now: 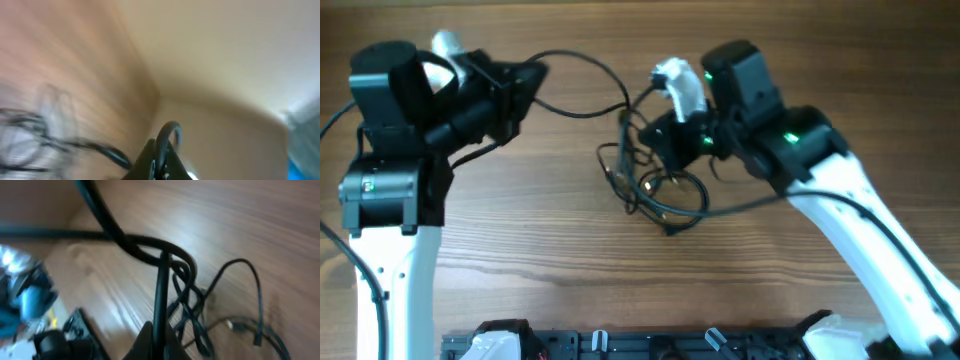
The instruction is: Untangle cables
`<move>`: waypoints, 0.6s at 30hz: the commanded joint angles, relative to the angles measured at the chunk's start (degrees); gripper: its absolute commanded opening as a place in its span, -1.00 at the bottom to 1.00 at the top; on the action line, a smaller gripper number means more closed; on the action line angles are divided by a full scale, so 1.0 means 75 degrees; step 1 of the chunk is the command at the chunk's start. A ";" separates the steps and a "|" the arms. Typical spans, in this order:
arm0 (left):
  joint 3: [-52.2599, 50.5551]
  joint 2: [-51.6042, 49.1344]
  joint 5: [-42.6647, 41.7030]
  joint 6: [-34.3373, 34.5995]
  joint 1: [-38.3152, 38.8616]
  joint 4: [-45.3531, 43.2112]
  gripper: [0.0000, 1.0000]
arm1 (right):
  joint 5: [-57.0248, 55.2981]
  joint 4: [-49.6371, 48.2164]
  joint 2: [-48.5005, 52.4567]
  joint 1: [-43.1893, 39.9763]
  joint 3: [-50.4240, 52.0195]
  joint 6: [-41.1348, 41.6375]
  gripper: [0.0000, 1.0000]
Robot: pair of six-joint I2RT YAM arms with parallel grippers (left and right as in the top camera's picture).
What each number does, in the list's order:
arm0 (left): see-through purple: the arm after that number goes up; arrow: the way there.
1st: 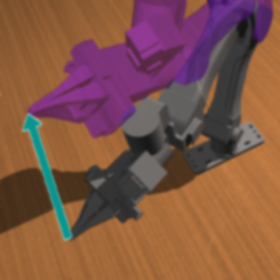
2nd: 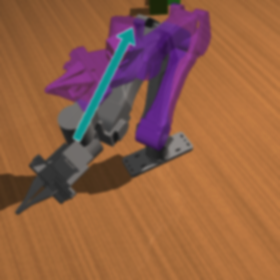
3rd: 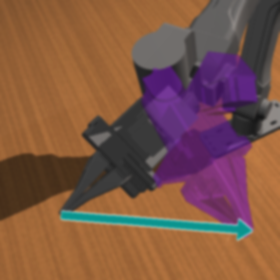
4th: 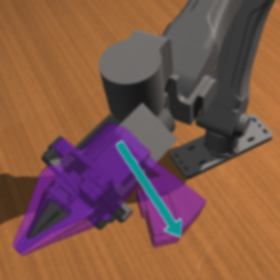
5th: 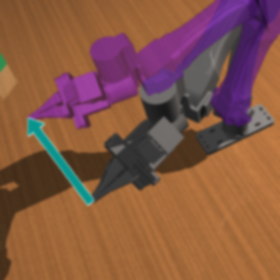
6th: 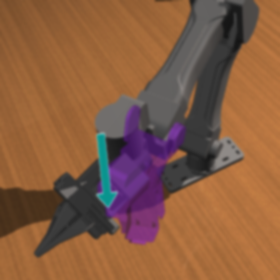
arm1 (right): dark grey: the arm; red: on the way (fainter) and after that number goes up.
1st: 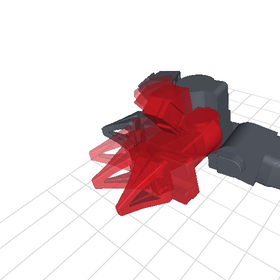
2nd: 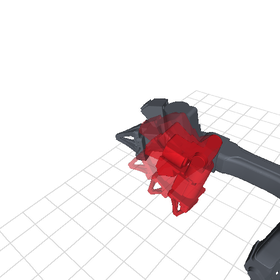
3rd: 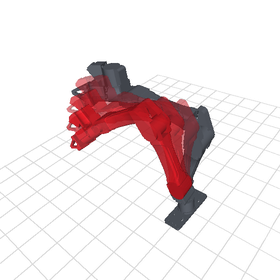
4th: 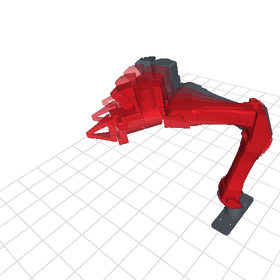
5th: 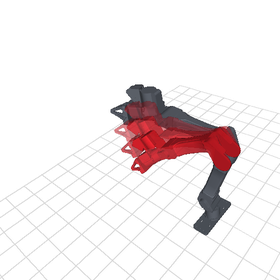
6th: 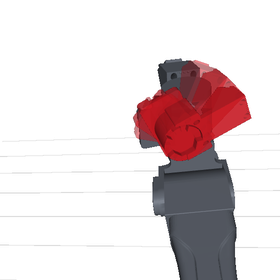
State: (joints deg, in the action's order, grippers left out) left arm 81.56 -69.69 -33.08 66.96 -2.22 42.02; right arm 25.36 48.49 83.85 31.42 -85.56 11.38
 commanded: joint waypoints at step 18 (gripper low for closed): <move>0.0012 -0.1784 0.6073 -0.0073 -0.0892 0.3182 -0.92 | -0.7501 -0.0460 -0.2232 0.0000 -0.1507 0.1909 -0.91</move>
State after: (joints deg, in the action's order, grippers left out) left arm 81.49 -80.36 1.13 66.43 -6.63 65.43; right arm -10.31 45.36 71.16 33.47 -93.47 27.14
